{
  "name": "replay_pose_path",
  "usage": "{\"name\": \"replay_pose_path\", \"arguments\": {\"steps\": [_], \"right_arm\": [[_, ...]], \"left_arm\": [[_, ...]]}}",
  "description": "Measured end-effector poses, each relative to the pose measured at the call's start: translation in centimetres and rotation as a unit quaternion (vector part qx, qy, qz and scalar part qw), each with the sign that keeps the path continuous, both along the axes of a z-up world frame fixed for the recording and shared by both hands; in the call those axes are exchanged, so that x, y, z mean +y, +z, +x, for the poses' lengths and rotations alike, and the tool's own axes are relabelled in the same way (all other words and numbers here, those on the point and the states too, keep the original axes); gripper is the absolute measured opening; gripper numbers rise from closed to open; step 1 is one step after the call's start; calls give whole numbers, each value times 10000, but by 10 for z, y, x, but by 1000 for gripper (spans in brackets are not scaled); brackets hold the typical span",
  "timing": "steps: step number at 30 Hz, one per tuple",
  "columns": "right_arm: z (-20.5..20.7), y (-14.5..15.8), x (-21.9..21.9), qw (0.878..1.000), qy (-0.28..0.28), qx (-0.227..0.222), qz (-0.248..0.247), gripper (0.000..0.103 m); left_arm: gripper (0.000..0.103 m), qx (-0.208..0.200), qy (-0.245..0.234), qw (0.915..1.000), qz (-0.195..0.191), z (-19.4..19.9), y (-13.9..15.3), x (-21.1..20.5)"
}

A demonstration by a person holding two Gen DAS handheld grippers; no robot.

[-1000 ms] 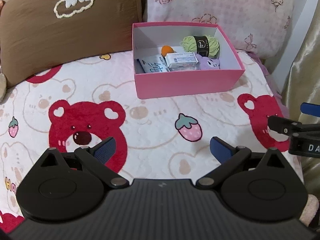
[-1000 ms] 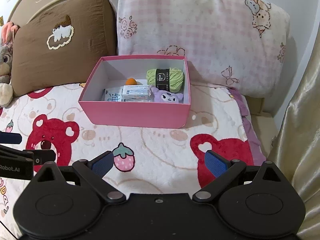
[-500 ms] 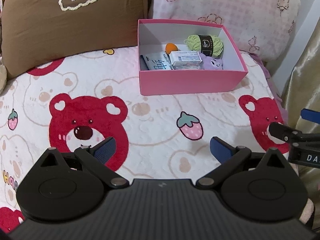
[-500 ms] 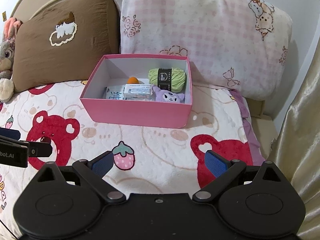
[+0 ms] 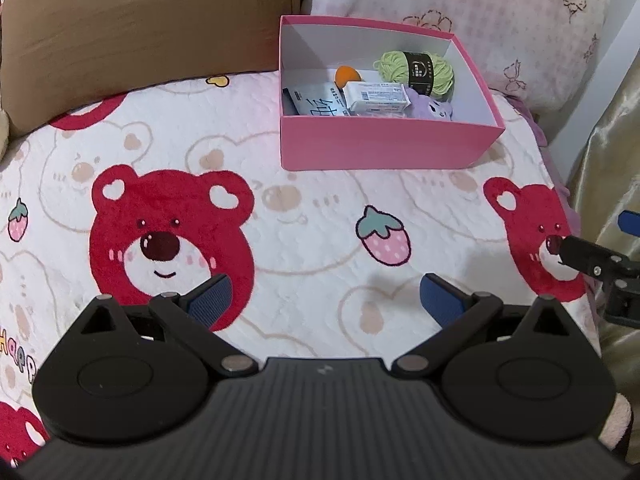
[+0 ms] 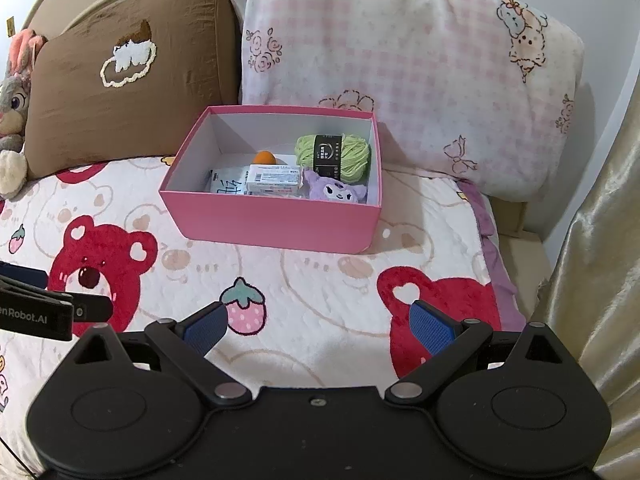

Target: Organize objects

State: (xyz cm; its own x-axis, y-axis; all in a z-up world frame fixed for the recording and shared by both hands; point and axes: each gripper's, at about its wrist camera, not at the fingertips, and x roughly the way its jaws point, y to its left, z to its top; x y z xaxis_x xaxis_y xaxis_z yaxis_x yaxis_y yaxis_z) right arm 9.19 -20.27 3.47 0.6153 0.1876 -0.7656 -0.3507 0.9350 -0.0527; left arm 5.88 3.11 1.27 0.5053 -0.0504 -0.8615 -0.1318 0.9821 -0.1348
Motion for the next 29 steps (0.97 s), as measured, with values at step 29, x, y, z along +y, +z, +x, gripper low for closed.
{"name": "replay_pose_path", "arguments": {"steps": [29], "right_arm": [[-2,-2,0,9999,91,36,-116,99]], "left_arm": [[102,-183,-140,9997,-34,-8,10,-7]]}}
